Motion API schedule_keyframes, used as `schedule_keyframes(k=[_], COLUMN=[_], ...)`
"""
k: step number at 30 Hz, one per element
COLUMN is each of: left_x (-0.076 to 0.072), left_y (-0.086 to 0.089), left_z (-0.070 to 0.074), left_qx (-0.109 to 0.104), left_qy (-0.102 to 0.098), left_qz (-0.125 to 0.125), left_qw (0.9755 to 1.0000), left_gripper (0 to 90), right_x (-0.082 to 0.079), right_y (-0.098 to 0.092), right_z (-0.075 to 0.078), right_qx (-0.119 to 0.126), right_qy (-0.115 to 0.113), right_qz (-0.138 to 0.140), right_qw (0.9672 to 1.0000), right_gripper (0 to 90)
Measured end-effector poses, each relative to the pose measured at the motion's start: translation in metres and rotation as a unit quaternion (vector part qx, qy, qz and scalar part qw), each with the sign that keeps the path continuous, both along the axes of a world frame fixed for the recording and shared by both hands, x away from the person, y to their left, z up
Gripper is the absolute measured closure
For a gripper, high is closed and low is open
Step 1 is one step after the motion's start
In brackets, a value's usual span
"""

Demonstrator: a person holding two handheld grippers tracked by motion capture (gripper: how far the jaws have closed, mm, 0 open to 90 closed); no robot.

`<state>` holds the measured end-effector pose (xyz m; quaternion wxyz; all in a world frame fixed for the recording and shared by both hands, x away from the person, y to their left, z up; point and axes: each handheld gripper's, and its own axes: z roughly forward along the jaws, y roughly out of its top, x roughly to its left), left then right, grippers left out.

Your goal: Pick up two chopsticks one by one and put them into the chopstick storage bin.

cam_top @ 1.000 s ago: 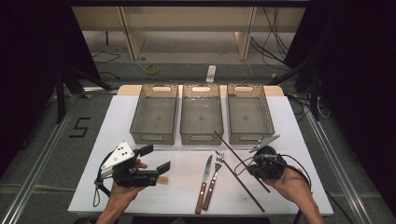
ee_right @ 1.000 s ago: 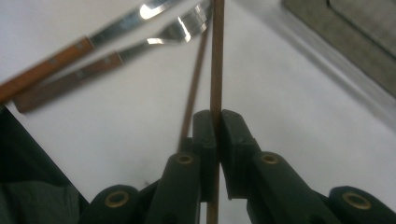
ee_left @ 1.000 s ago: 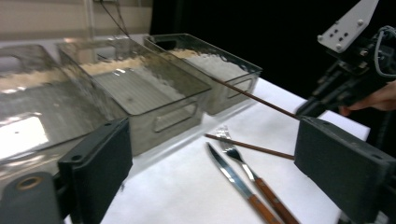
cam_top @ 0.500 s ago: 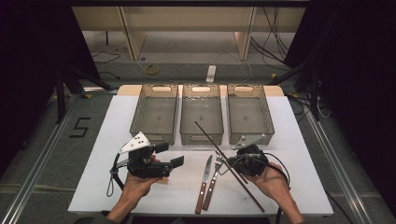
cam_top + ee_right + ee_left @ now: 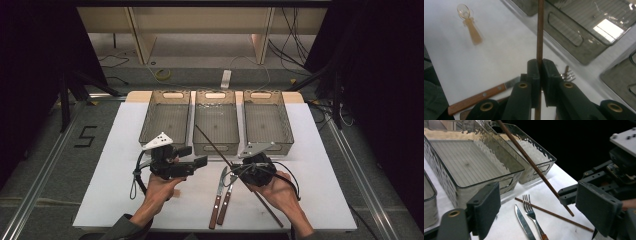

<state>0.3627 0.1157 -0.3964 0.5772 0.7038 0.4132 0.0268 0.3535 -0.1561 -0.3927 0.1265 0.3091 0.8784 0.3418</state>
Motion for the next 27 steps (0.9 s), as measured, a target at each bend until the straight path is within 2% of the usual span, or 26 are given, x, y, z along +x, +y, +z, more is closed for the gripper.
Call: schedule_keyframes(k=[4,8,14,17,23,27], left_x=[0.007,0.01,0.011,0.011,0.016,0.018], left_y=[-0.005,-0.005,-0.004,-0.005,-0.004,-0.003], left_z=[-0.001,0.0,-0.001,-0.001,-0.002,-0.004], left_qx=[-0.001,-0.023,-0.043,-0.043,-0.066,-0.077], left_qy=[0.009,0.022,0.038,0.039,0.056,0.067], left_qz=[-0.002,-0.003,-0.002,-0.003,-0.005,0.003], left_qw=[1.0,0.9995,0.9984,0.9983,0.9962,0.9948], left_gripper=[20.9,25.2,29.6,33.4,42.7,50.3], right_x=[0.0,0.001,0.001,0.0,-0.001,-0.002], right_y=[0.007,0.012,0.019,0.023,0.029,0.031], right_z=[0.003,0.003,0.003,0.003,0.004,0.004], right_qx=[0.006,0.011,0.021,0.023,0.031,0.039], right_qy=[-0.007,-0.011,-0.015,-0.017,-0.02,-0.02], right_qz=[0.006,0.009,0.01,0.014,0.02,0.023], right_qw=[0.9999,0.9998,0.9996,0.9995,0.9991,0.9988], right_gripper=[85.4,85.4,85.4,85.4,85.4,85.4])
